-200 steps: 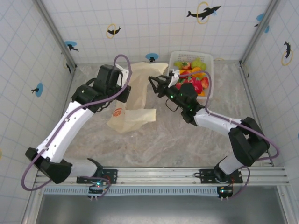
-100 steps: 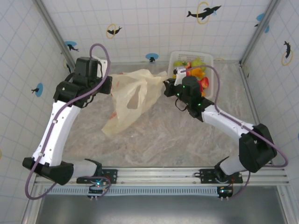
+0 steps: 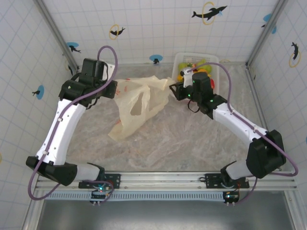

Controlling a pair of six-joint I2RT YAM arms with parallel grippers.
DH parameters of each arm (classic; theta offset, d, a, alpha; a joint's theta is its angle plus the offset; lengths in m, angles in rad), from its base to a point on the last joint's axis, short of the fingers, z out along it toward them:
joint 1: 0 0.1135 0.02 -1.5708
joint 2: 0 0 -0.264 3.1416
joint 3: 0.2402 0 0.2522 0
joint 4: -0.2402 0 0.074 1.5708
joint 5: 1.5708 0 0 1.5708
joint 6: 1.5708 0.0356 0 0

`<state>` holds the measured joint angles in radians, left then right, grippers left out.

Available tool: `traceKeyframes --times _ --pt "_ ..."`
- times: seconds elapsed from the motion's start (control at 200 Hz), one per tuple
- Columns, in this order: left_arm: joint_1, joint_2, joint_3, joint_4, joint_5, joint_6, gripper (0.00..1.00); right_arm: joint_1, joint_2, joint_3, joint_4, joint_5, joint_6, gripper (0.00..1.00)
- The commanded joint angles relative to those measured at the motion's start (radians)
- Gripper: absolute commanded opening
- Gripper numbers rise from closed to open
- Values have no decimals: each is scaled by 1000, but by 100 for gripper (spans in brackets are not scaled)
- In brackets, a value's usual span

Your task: Place the fake fruits into the plastic bag and tie a complex knot

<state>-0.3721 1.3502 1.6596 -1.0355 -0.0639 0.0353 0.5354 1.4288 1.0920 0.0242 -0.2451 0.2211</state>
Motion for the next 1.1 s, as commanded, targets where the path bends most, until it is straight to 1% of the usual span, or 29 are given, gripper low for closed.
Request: traceKeyframes --times 0.0,0.075,0.22,0.27,0.315,0.345,0.385,0.415,0.47,0.525,0.565,0.61,0.676,0.741,0.891,0.951,1.096 --pt "6 35 20 -3 84 -58 0 4 -62 -11 -18 -84 -102 70" --pt "6 52 16 4 113 -89 0 -13 -117 -43 -56 -91 -129 81" --pt "5 81 32 5 127 -133 0 -48 -264 -126 -143 -96 -171 94" --pt "6 92 41 3 127 -144 0 -50 -316 -147 -181 -80 -192 97" --pt "6 101 50 -1 129 -152 0 -50 -363 -164 -214 -70 -200 97" --pt "6 108 55 -4 133 -154 0 -50 -391 -176 -219 -76 -196 96" --pt "5 115 60 -4 138 -156 0 -43 -426 -195 -201 -102 -170 91" --pt "6 119 61 -5 142 -157 0 -28 -449 -213 -150 -133 -152 87" --pt "6 125 64 -2 147 -160 0 34 -479 -248 -57 -170 -121 85" --pt "5 130 67 -1 146 -162 0 128 -495 -284 48 -200 -135 86" --pt "6 133 69 0 149 -163 0 204 -498 -305 108 -190 -166 90" --pt "5 135 69 2 151 -163 0 285 -488 -321 167 -156 -207 95" --pt "6 137 73 4 155 -162 0 375 -446 -315 217 -116 -269 99" --pt "5 141 76 1 158 -161 0 429 -375 -264 211 -84 -320 100" --pt "4 144 78 -4 151 -156 0 460 -181 -98 145 -132 -371 100" --pt "4 142 77 -4 149 -158 0 466 -113 -47 143 -144 -376 100" --pt "4 142 75 2 146 -169 0 494 19 1 228 -179 -338 100"
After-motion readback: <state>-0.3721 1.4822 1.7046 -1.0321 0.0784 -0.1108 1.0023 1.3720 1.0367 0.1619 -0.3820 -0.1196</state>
